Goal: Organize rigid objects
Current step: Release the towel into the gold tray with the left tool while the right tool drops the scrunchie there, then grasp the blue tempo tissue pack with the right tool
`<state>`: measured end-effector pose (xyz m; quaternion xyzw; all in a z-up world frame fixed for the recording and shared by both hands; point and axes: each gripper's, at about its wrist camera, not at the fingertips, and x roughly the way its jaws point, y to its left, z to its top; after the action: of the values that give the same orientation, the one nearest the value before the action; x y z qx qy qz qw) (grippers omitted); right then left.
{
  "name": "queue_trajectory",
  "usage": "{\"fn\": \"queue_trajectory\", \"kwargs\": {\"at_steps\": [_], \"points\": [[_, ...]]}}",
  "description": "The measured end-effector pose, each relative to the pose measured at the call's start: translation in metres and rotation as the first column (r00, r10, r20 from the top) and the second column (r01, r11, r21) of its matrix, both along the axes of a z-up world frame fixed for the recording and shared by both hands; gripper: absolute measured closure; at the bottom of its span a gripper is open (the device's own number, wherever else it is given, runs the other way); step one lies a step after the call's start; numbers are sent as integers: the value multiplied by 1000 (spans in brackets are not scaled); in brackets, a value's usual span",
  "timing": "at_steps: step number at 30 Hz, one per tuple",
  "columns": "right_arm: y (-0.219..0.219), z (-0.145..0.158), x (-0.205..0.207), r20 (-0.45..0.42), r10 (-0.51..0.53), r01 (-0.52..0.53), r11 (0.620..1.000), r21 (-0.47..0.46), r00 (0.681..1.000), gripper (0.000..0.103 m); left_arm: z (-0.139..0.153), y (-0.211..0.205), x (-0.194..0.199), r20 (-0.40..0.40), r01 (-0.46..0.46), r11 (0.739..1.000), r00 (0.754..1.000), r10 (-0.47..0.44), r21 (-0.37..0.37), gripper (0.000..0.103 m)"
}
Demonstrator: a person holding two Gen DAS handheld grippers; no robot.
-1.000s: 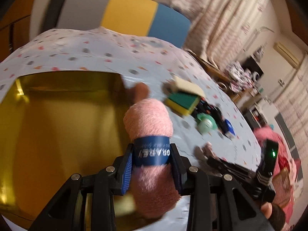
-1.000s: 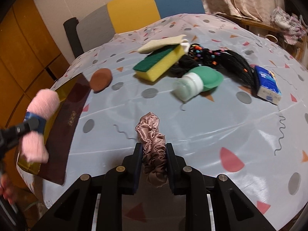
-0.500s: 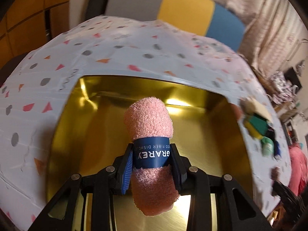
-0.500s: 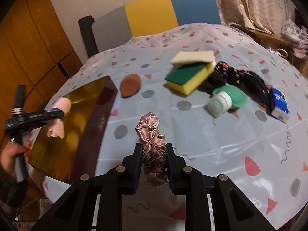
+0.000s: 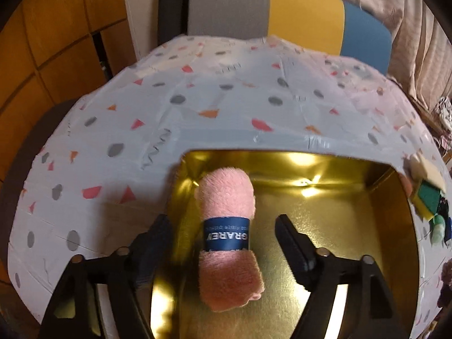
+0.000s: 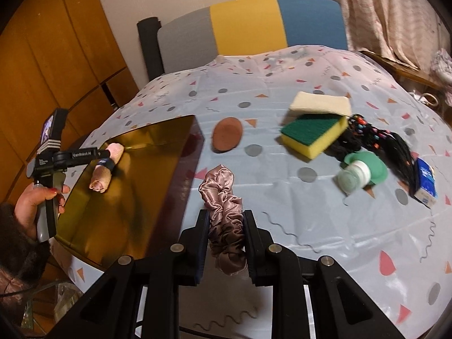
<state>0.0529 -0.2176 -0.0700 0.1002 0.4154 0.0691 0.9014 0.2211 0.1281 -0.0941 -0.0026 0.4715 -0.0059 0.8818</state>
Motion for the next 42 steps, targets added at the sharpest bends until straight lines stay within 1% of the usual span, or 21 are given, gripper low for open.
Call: {"fn": "queue_trajectory", "kwargs": {"at_steps": [1,3,6,8,9,11,14,17,20,23,27,30,34,35,37,39,40,41,42], "points": [[5,2,2,4,13,-13,1000,0,1000,79,5,2,-2,12,-3,1000,1000,3,-2,24],[13,5,5,10,38,-38,999,0,999,79,15,11,-12,44,0,999,999,3,-54,24],[30,11,11,20,84,-85,996,10,996,79,22,21,-31,65,-14,990,998,23,-138,24],[42,13,18,19,114,-114,993,16,993,79,21,25,-45,64,-27,981,997,40,-191,24],[49,14,22,16,132,-133,991,21,991,79,19,28,-54,59,-29,972,997,44,-233,24],[63,16,29,13,164,-165,986,28,986,79,14,29,-71,54,-28,957,998,45,-288,25],[87,16,43,-1,215,-215,976,35,977,79,10,24,-93,71,-11,948,997,35,-318,25],[112,13,59,-22,262,-260,964,52,965,79,7,19,-110,82,2,942,996,27,-335,25],[130,6,78,-60,283,-277,957,91,957,79,7,18,-122,104,0,947,994,35,-320,25],[149,-4,100,-107,291,-281,954,103,951,79,8,23,-132,123,-21,950,990,62,-311,25],[173,-18,131,-157,283,-275,959,72,946,79,4,34,-140,118,-47,942,989,91,-333,25],[188,-27,153,-178,269,-262,963,63,947,79,1,40,-145,113,-63,937,988,108,-344,25],[201,-35,176,-186,254,-243,967,80,949,79,-3,45,-150,104,-81,931,987,126,-357,25],[205,-39,183,-185,246,-232,968,95,951,75,-4,46,-151,102,-84,929,986,129,-359,25],[209,-44,193,-186,243,-220,966,137,952,73,-5,48,-153,103,-87,925,986,134,-371,25],[211,-49,199,-191,249,-215,959,184,949,63,-4,49,-154,105,-90,921,985,139,-379,25],[209,-48,197,-189,238,-203,961,187,953,55,-3,50,-155,109,-90,921,984,142,-379,25],[204,-44,192,-173,227,-193,962,195,958,51,-2,50,-156,115,-90,921,983,144,-379,25],[199,-39,186,-153,227,-193,959,209,962,50,-2,49,-156,116,-88,921,983,142,-380,25]]}}
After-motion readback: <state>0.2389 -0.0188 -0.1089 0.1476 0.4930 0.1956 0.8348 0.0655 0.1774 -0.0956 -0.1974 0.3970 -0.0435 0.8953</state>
